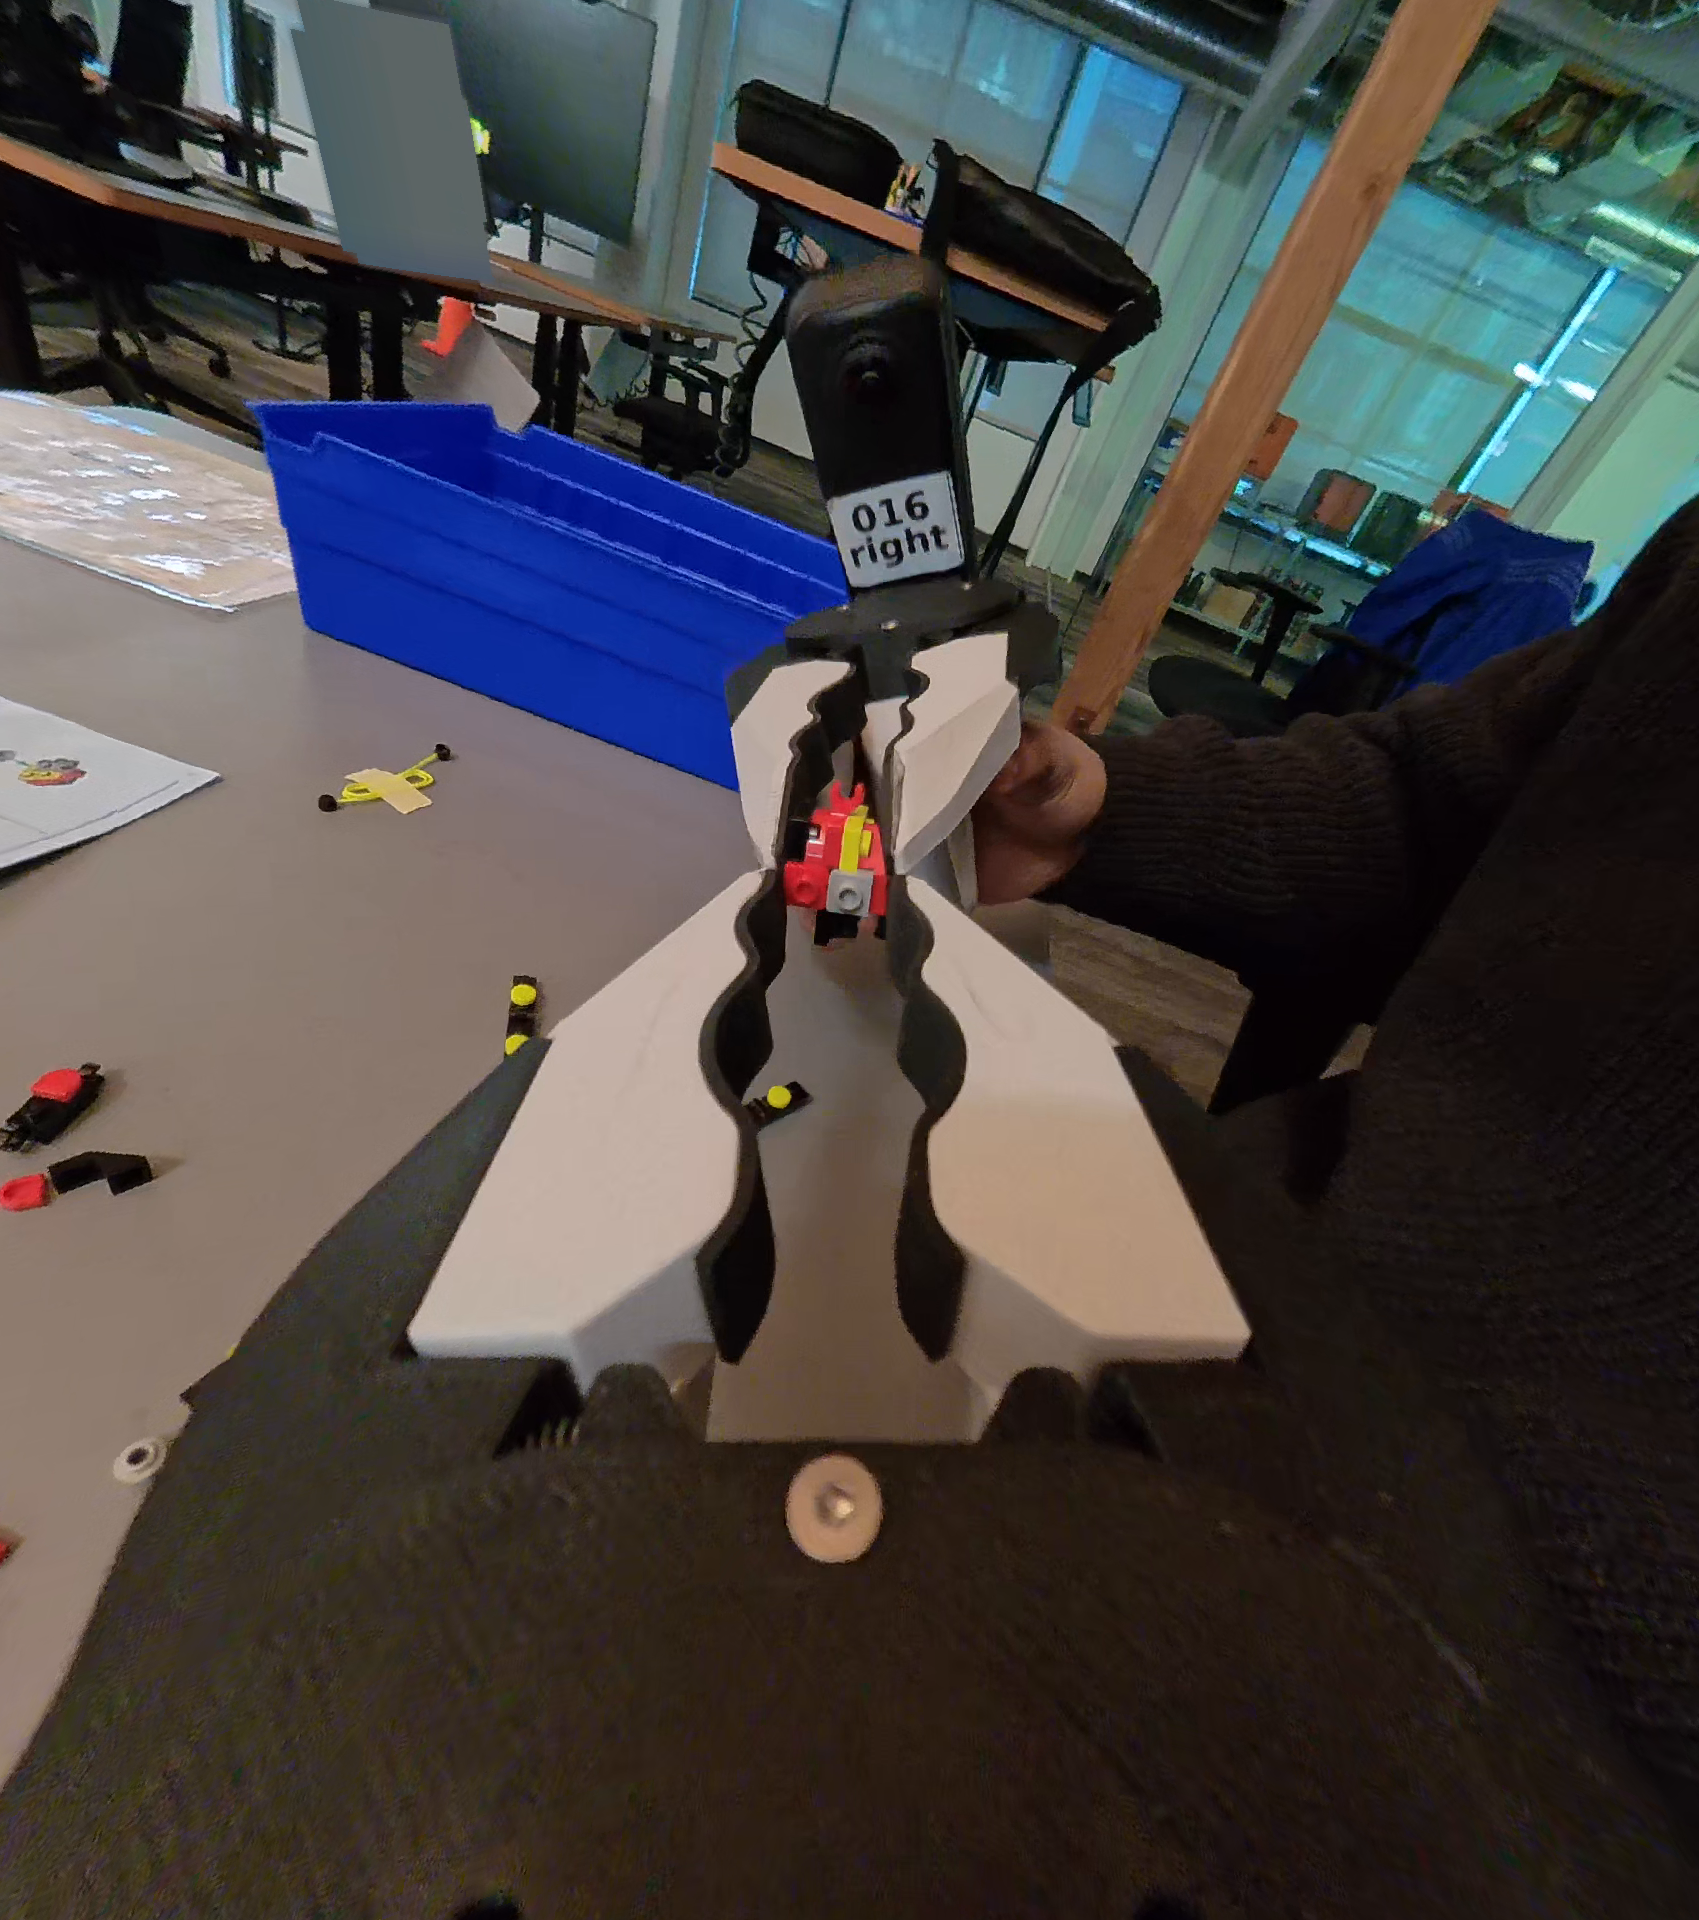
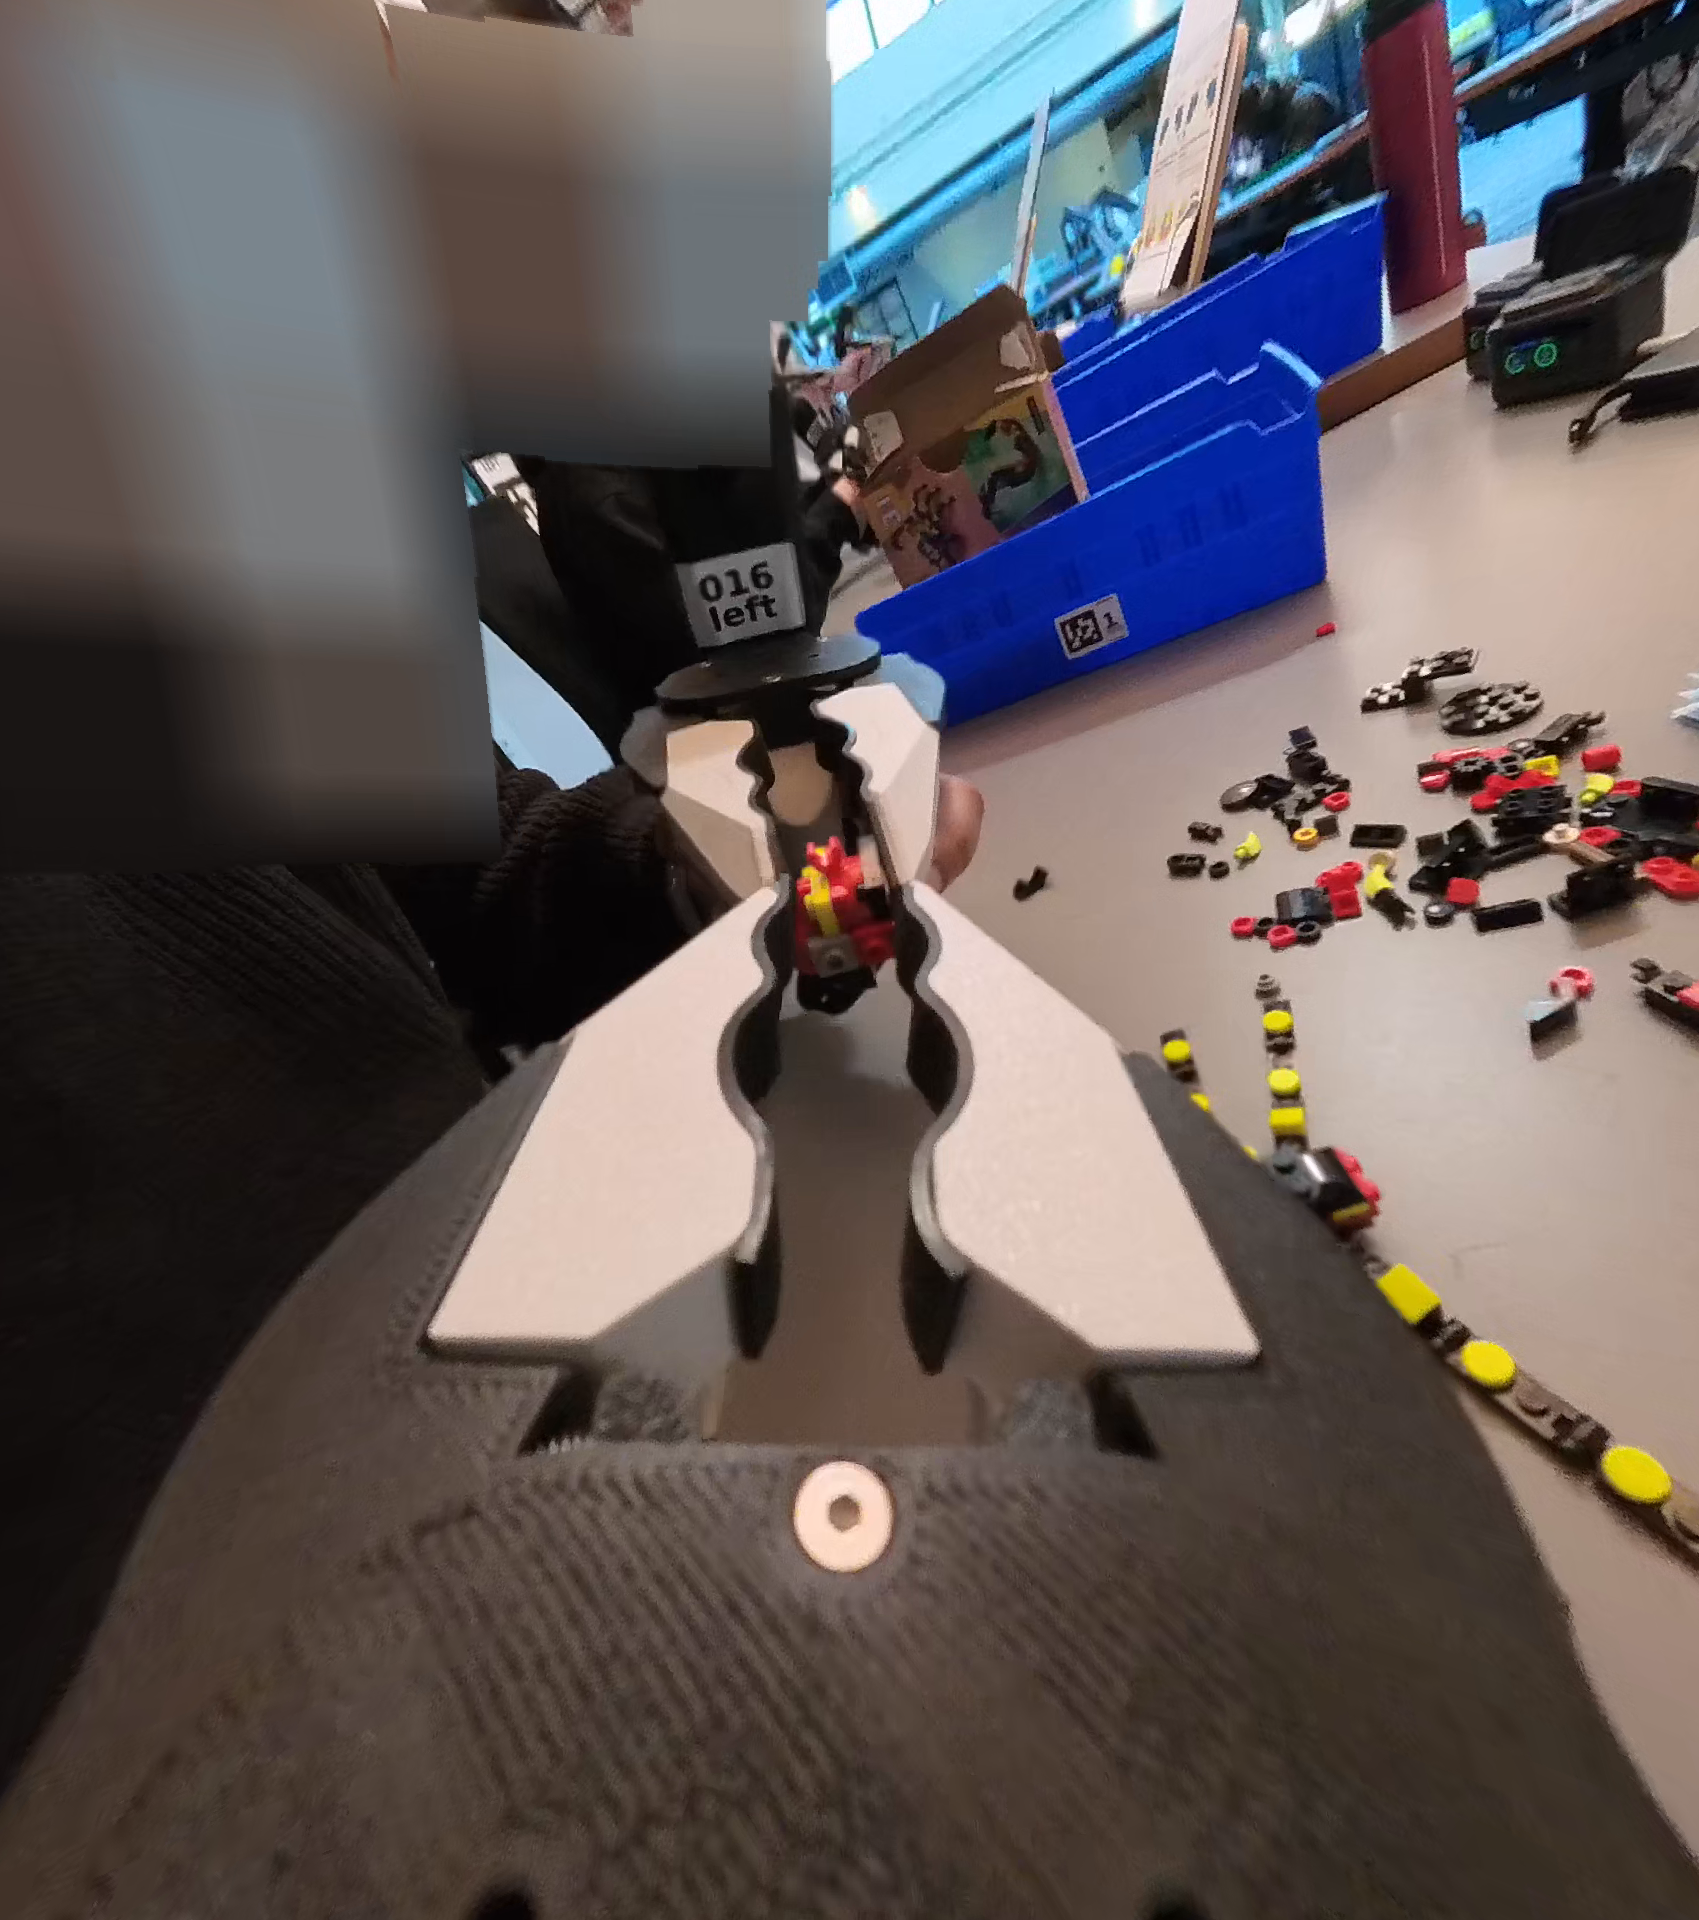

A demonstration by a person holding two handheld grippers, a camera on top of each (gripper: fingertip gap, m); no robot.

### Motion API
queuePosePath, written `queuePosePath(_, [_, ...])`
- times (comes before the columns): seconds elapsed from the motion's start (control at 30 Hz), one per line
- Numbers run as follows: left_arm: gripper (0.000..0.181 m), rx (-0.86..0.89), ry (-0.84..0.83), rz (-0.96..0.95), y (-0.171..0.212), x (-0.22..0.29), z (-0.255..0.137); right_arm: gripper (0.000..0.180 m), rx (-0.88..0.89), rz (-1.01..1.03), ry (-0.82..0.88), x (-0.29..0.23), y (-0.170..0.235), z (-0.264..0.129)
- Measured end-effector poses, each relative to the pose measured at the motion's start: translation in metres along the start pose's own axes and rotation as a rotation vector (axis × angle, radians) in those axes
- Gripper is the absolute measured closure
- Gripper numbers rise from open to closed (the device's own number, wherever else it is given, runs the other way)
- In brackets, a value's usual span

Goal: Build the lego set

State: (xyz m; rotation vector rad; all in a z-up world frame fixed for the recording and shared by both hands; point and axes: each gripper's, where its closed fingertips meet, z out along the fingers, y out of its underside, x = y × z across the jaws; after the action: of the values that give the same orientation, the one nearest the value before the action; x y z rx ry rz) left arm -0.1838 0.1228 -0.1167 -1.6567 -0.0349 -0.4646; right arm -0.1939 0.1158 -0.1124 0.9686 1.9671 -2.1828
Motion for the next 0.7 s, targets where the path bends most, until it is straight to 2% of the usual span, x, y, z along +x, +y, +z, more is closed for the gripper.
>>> queuePosePath(0.1, [0.164,0.036,0.026,-0.094,-0.004,-0.004,-0.002,0.154,0.021,0.016,0.0,0.003,-0.002,-0.002])
queuePosePath(0.2, [0.164,0.088,0.04,-0.161,-0.013,-0.008,-0.008,0.158,0.031,0.022,0.001,0.004,-0.004,-0.007])
queuePosePath(0.7, [0.164,0.05,0.051,-0.18,-0.006,-0.003,0.0,0.163,-0.045,-0.007,0.015,0.003,0.004,-0.005])
